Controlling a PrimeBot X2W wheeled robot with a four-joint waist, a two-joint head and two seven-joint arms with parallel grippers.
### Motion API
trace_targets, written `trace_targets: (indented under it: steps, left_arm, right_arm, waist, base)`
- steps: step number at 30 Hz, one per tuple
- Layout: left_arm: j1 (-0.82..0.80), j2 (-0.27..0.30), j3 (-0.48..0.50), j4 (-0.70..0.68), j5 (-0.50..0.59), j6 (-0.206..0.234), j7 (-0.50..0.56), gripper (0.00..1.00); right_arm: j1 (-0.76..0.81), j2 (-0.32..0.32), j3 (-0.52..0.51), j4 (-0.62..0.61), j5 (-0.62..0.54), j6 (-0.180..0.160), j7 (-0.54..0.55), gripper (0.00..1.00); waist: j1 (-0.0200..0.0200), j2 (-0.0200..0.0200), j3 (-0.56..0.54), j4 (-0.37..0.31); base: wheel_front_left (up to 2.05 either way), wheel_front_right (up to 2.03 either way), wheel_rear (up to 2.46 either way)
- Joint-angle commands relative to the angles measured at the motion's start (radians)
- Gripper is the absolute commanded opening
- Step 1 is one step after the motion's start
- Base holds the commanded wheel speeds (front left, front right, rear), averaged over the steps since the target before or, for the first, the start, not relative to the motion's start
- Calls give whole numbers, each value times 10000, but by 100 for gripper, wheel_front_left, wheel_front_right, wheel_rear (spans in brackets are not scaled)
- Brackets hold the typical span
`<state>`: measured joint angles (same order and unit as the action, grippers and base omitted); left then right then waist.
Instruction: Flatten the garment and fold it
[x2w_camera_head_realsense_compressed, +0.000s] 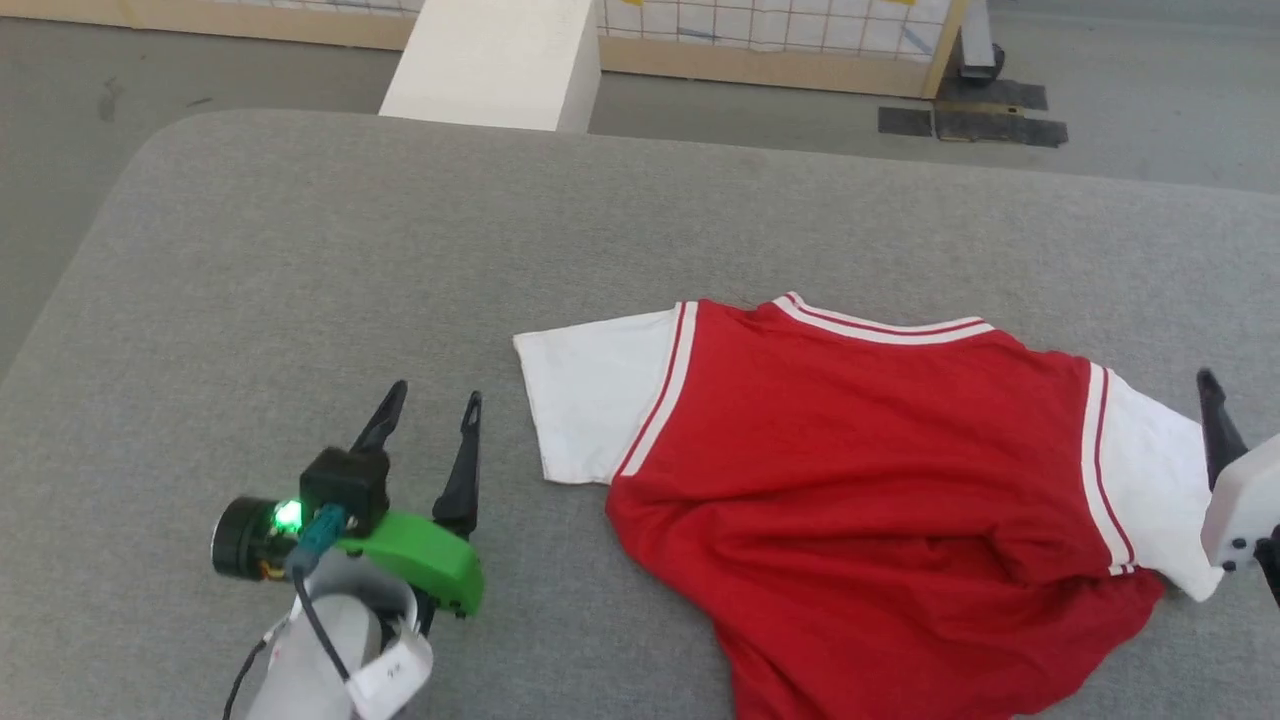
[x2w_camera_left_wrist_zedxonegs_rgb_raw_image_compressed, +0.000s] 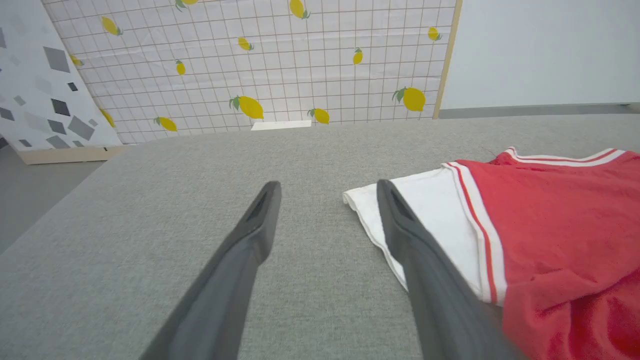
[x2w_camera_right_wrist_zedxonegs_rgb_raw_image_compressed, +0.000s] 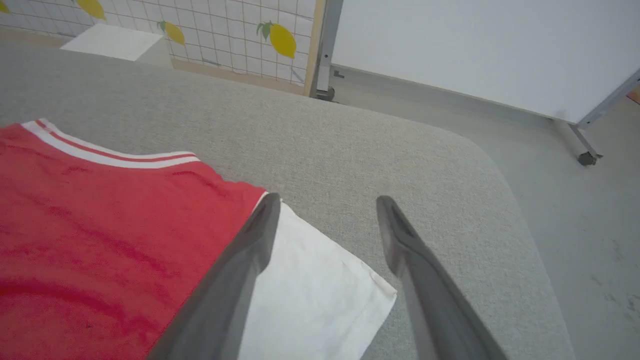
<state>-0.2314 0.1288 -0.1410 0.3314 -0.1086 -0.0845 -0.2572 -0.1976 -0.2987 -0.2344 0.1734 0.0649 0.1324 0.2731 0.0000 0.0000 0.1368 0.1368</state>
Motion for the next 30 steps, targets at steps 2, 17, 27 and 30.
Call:
trace_targets:
  steps: [2, 17, 27, 30]
  left_arm:
    - [-687, 163, -173, 381, -225, -200, 287, 100]
    - [-5570, 3321, -4905, 1573, -4788, -460, 6464, 100]
    - [-6669, 4876, -6952, 1810, -7122, -461, 9033, 100]
    - [-6817, 5044, -7166, 2005, -7398, -461, 8865, 100]
  right_arm:
    - [283, 260, -7, -607, 135, -17, -576, 100]
    - [637, 1731, 55, -2982, -193, -17, -1927, 100]
    - [688, 2169, 147, -2905, -360, -17, -2141, 100]
    - [679, 2228, 110, -2832, -380, -17, -2202, 100]
  waist:
    - [0, 0, 217, -265]
    - [0, 0, 1594, -1476]
    - [0, 0, 2068, -2045]
    - [0, 0, 2145, -2129]
  base:
    - [0, 0, 0]
    - [0, 0, 0]
    - [0, 0, 0]
    - [0, 0, 0]
